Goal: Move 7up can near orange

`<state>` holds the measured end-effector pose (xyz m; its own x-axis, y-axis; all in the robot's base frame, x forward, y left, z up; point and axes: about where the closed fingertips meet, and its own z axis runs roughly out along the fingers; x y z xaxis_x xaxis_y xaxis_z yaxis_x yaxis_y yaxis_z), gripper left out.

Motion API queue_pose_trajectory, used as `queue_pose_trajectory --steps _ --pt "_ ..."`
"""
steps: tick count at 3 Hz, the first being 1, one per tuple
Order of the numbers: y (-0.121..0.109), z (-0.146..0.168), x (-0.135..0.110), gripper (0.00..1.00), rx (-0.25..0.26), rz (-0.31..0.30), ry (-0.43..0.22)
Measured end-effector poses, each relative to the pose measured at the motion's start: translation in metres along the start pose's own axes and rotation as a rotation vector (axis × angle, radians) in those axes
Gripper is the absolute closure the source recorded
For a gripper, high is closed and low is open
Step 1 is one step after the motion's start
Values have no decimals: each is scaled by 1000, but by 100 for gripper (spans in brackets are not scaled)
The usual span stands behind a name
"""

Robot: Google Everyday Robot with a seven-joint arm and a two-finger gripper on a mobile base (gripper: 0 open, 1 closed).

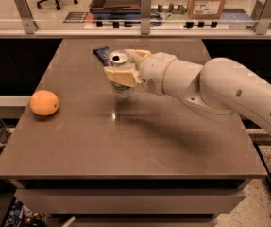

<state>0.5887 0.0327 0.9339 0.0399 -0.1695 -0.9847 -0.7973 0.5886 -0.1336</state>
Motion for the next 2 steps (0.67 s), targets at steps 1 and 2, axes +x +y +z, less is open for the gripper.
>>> queue_pose_trajectory --steps 1,2 --pt "39 18 -7 100 -64 0 11" --pt "71 34 -10 100 -129 13 6"
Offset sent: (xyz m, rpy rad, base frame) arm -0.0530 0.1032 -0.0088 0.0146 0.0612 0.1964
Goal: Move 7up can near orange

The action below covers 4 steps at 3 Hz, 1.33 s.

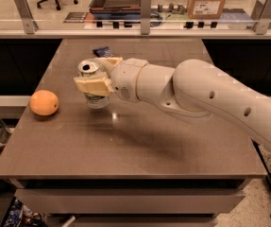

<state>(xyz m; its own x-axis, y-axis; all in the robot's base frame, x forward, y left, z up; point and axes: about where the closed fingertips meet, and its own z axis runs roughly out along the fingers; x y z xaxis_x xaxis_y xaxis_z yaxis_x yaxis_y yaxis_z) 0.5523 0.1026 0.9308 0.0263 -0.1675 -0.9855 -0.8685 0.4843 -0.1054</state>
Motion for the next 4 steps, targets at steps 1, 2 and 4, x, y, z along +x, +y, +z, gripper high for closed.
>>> queue_pose_trajectory --steps 1,2,4 --pt "20 14 0 100 -48 7 -15" --pt "34 25 3 100 -85 11 -32" --pt "45 36 7 82 -117 -2 -34"
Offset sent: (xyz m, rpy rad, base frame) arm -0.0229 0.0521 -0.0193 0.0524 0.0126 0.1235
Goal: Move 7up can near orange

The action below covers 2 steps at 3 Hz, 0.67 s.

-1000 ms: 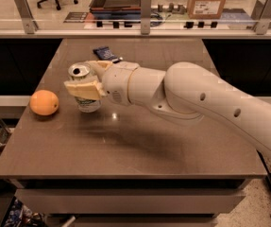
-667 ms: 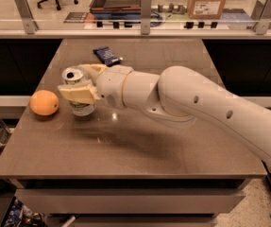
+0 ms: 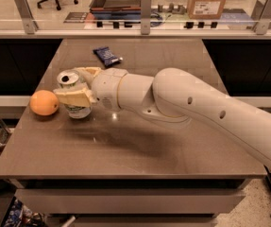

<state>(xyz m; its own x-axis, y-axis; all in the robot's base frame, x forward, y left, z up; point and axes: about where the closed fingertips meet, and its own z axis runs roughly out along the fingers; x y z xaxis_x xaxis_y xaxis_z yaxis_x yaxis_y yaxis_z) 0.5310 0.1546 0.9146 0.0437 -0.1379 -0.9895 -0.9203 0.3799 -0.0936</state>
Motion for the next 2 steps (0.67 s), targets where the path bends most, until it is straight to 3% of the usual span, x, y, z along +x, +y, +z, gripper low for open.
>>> queue_pose_trajectory --steps 2 --pt "4 3 -2 35 -7 -4 0"
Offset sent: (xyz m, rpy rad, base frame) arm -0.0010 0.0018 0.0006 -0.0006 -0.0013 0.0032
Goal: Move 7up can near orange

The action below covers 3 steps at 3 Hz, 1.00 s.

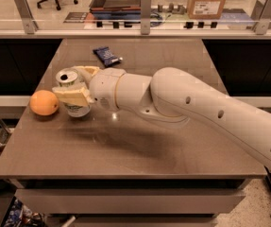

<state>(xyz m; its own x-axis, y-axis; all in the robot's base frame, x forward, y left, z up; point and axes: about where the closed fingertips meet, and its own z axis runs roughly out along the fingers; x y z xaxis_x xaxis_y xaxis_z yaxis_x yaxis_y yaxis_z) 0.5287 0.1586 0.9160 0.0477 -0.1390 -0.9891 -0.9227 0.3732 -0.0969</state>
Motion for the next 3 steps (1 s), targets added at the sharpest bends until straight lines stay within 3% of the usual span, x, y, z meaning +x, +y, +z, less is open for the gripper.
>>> queue_pose_trajectory --steps 1,2,3 --pt "2 1 -1 13 -3 -2 0" --pt "3 2 -2 0 -6 -4 0" --pt "3 2 -2 0 -6 -4 0"
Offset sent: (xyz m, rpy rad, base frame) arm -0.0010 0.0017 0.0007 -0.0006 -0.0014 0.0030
